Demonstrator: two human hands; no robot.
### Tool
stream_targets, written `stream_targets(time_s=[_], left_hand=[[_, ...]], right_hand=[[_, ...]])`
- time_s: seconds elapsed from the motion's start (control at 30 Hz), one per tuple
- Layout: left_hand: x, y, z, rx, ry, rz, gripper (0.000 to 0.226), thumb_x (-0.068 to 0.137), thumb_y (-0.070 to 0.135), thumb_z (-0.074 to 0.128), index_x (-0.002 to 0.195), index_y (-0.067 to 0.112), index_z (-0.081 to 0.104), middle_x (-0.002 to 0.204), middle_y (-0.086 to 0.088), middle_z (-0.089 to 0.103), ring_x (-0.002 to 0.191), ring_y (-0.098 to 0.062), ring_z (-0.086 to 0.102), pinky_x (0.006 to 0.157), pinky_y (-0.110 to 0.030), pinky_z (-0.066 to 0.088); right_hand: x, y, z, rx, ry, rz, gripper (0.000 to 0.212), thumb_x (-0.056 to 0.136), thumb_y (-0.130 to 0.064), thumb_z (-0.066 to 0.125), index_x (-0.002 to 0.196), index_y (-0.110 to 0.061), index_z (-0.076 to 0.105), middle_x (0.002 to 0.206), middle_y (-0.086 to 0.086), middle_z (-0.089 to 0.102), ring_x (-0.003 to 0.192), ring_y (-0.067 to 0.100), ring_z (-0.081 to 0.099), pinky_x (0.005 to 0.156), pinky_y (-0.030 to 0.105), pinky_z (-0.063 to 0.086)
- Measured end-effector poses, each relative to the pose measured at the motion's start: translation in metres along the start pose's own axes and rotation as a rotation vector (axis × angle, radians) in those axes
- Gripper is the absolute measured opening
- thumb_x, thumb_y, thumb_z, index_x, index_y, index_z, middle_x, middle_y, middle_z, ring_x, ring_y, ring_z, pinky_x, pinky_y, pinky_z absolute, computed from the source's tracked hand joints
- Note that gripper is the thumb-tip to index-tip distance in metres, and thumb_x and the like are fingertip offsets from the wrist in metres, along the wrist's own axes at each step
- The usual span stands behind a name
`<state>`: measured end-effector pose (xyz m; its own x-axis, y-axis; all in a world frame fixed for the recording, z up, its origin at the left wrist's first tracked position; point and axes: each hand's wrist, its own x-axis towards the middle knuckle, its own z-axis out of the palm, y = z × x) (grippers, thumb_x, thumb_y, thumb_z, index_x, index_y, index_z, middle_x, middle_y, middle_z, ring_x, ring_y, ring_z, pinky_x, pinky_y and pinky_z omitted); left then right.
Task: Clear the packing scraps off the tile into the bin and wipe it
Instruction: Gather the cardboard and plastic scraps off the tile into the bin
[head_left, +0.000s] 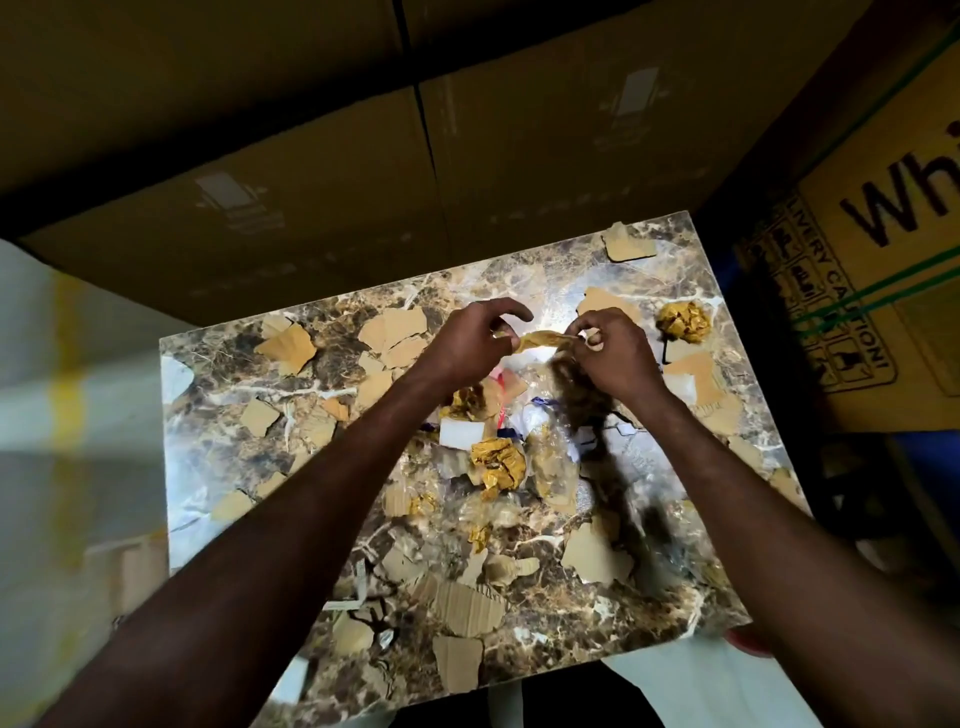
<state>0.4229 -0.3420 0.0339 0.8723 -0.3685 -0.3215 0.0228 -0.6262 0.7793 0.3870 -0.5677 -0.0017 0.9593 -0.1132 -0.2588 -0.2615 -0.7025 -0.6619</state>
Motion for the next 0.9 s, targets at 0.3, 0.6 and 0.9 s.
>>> stream_targets(time_s=[0.3, 0.6, 0.9], left_hand=[[-0.095, -0.052, -0.021, -0.098, 0.053, -0.143, 0.019, 0.096, 0.015, 0.077, 0.107, 0.031, 0.08, 0.092, 0.01, 0.078, 0.082, -0.002, 0.071, 0.075, -0.033, 0.059], [-0.114, -0.074, 0.015, 0.095, 0.145, -0.111, 0.022, 0.089, 0.019, 0.085, 0.108, 0.029, 0.078, 0.107, 0.014, 0.075, 0.096, 0.001, 0.068, 0.088, -0.025, 0.054], [-0.094, -0.037, 0.01, 0.212, 0.201, -0.011, 0.028, 0.096, 0.04, 0.078, 0.123, 0.034, 0.072, 0.129, 0.004, 0.07, 0.112, -0.02, 0.066, 0.093, -0.042, 0.059]], right_hand=[[-0.079, -0.031, 0.041, 0.069, -0.13, -0.1, 0.019, 0.099, -0.013, 0.072, 0.116, -0.021, 0.074, 0.114, 0.0, 0.067, 0.087, 0.01, 0.071, 0.071, 0.019, 0.051], [-0.108, -0.029, 0.07, -0.147, -0.161, -0.129, 0.031, 0.099, 0.004, 0.06, 0.117, -0.01, 0.079, 0.121, 0.011, 0.067, 0.104, 0.028, 0.067, 0.094, 0.032, 0.055], [-0.09, -0.009, 0.014, 0.029, 0.095, -0.006, 0.028, 0.097, -0.001, 0.069, 0.122, -0.012, 0.076, 0.125, 0.005, 0.071, 0.103, 0.016, 0.068, 0.094, 0.024, 0.055]])
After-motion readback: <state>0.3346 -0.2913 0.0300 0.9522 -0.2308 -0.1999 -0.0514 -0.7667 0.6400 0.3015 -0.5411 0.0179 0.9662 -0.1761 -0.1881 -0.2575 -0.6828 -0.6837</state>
